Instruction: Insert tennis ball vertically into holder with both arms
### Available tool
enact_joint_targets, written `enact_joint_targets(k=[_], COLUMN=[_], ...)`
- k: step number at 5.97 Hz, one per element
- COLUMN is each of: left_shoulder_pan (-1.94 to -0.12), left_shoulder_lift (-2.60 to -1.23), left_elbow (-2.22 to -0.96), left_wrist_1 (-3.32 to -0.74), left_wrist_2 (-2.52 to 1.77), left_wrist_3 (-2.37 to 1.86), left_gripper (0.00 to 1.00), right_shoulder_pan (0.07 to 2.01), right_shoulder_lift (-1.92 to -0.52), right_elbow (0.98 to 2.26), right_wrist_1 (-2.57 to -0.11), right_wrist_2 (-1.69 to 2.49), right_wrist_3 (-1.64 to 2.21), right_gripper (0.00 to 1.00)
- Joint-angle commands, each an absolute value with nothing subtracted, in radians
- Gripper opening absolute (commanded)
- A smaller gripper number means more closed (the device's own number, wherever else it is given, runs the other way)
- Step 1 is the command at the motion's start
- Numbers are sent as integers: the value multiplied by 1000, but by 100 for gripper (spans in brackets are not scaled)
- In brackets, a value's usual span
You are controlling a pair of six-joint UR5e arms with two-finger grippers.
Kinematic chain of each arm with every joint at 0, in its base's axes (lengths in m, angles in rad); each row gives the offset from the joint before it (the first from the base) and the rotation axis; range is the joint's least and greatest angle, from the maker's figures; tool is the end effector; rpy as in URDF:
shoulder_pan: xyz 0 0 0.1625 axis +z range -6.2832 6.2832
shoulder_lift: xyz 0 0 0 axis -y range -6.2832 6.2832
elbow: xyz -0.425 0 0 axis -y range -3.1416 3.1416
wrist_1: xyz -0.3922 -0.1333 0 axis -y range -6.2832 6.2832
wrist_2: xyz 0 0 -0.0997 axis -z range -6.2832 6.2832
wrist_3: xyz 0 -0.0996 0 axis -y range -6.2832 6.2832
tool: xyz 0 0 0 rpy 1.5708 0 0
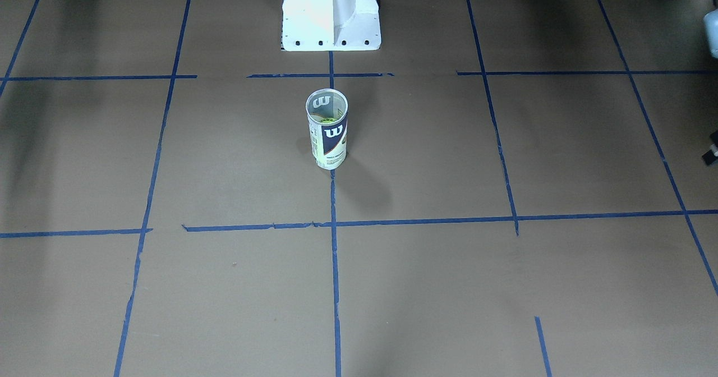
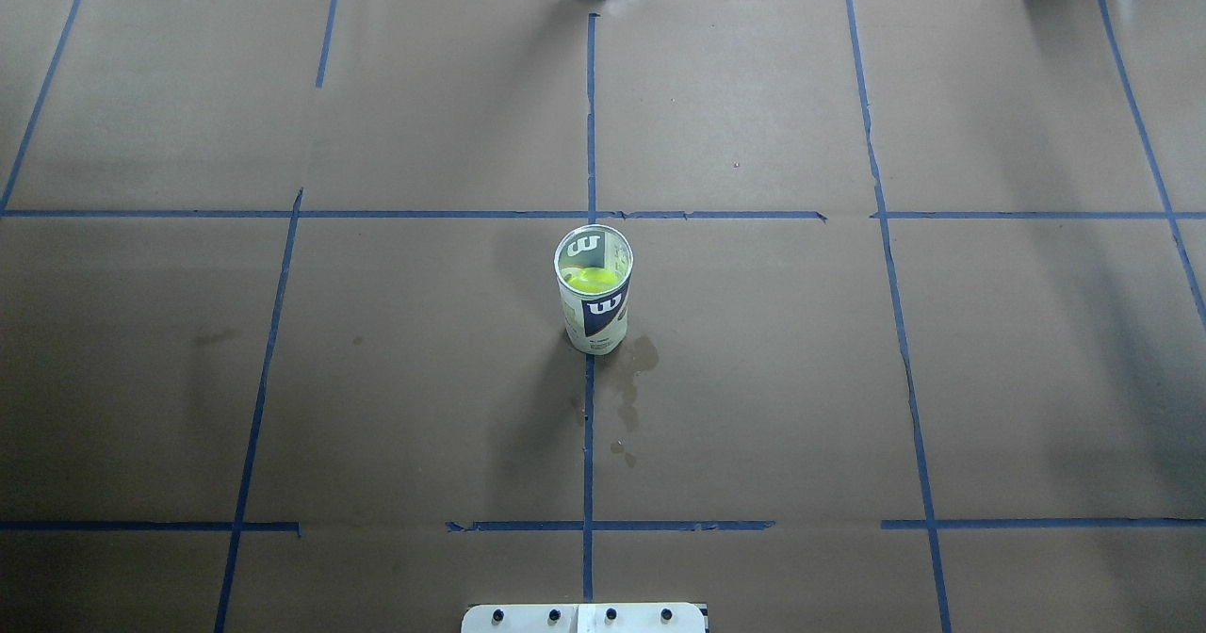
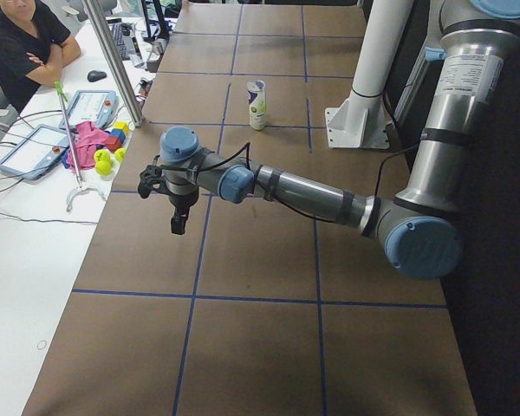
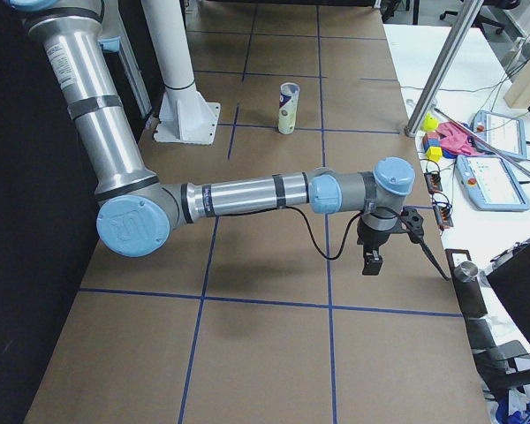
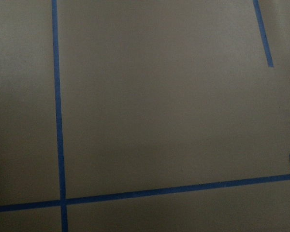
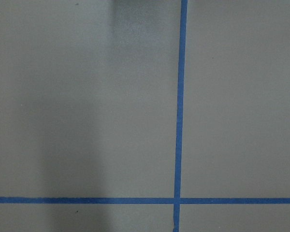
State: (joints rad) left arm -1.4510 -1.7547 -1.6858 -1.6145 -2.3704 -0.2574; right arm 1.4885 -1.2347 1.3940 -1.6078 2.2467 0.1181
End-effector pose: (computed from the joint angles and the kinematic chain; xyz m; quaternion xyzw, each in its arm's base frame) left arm 0.0067 -0.5731 0.4967 0.0823 0.4062 0.0038 0.9101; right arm 0.0185 -0.6395 0.5665 0.0243 -0.3350 -0.0034 0.9419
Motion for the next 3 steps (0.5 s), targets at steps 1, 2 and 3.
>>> enact_joint_targets(k=[1,2,3], left_shoulder_pan=[-1470,-1467,-1466], left_shoulder_lift=[-1700,-1610,-1585], left_elbow=[-1797,-1799,-1807], left_wrist_1=[-1404,-1466,-1529], left_wrist_2=[-2340,-2306,-2301], left_wrist_3=[-229,-227,-235], left_gripper=[100,100,100], right_shoulder_pan=[1489,1488,1488], right_shoulder_lift=[-1242,-1247,-1249], right_elbow=[1388,1388,1393], right_wrist_1=[-1608,-1608,-1608], right_wrist_2=[2255,2255,2255], right_wrist_3=[118,115,117], right_gripper=[100,100,100])
